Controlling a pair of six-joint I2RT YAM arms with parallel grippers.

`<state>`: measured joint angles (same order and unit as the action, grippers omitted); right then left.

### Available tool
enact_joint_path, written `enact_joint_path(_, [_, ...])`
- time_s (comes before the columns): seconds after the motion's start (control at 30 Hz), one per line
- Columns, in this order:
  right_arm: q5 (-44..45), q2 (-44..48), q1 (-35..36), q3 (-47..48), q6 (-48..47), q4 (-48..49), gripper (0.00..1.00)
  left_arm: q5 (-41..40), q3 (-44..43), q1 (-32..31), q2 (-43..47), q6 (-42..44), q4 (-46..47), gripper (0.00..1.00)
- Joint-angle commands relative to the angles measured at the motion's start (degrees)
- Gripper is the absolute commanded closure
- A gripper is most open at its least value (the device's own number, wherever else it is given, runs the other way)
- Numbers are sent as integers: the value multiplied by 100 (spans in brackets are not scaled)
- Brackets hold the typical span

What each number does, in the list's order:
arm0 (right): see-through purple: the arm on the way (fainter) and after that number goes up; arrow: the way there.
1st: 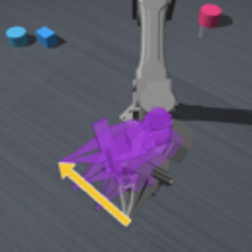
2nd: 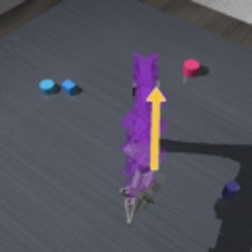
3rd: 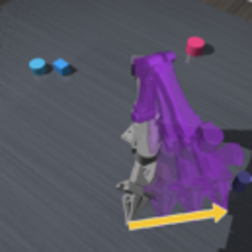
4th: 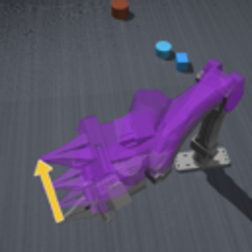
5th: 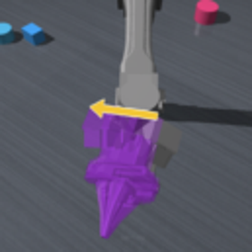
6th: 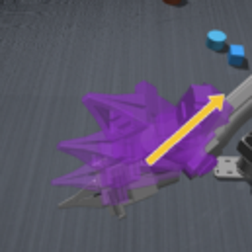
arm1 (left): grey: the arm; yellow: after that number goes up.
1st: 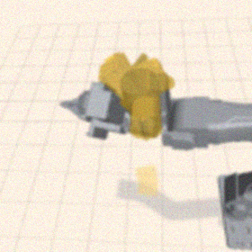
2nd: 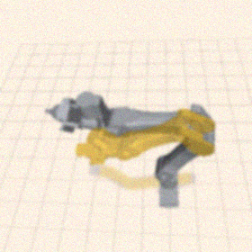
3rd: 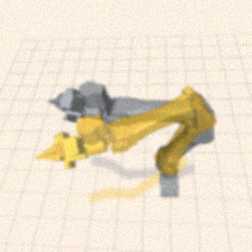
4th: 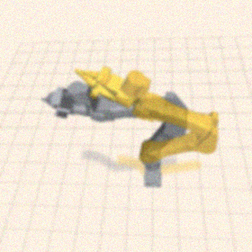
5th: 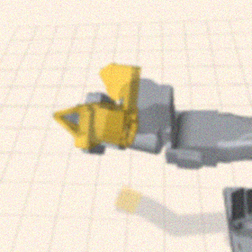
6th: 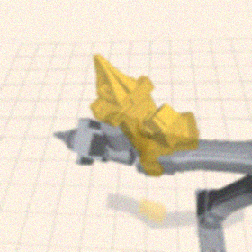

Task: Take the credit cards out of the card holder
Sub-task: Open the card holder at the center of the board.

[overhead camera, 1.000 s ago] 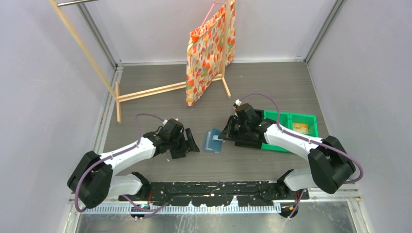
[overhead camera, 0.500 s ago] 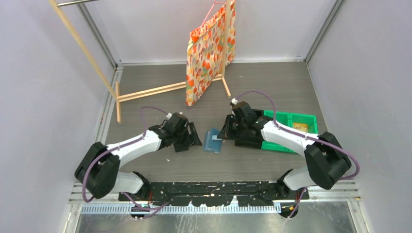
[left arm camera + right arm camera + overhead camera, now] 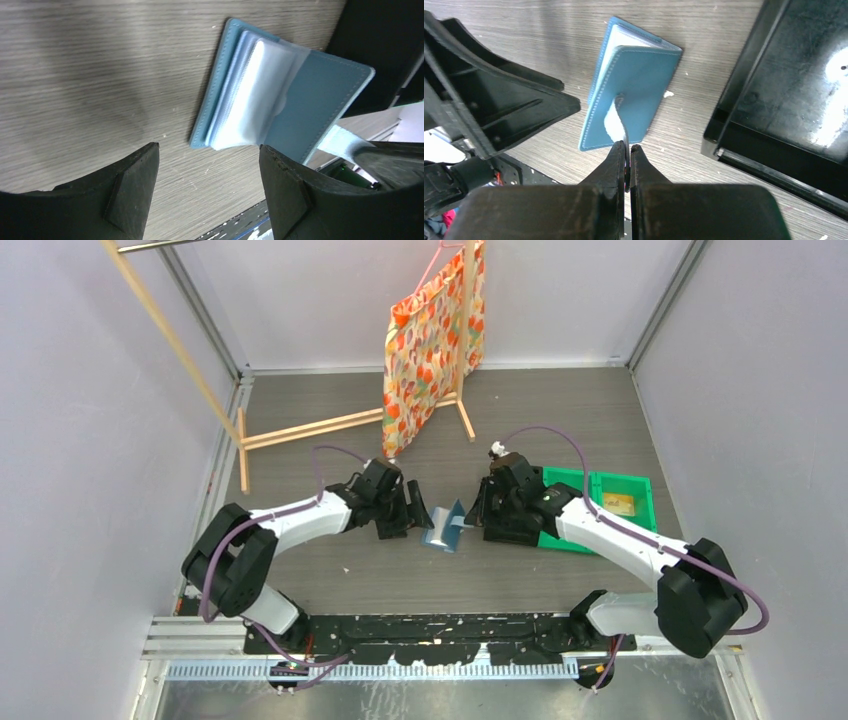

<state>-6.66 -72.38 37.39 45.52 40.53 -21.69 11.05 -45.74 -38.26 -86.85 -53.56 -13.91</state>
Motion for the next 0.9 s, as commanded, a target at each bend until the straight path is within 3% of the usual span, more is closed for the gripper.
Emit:
enact_joint_path(0.0, [216, -5, -3, -101, -117, -91, 99, 335, -99, -52, -173, 15, 614, 26])
enact_joint_path(0.13, [220, -39, -3, -21, -98, -89, 96, 327, -383, -226, -489, 138, 384, 25])
enact_joint_path(0.27, [187, -65, 2, 78, -45, -87, 62, 220, -687, -428, -720, 237, 187, 23])
enact_joint_path(0.37, [89, -40, 3, 103, 32, 13, 46, 101, -760, -524, -752, 266, 160, 24])
enact_joint_path(0.6, [-111, -80, 16, 189, 180, 189, 31, 67, -854, -576, -767, 302, 139, 24])
enact_joint_path(0.87, [-138, -189, 110, 172, 489, 346, 32, 176, -957, -665, -839, 425, 223, 25])
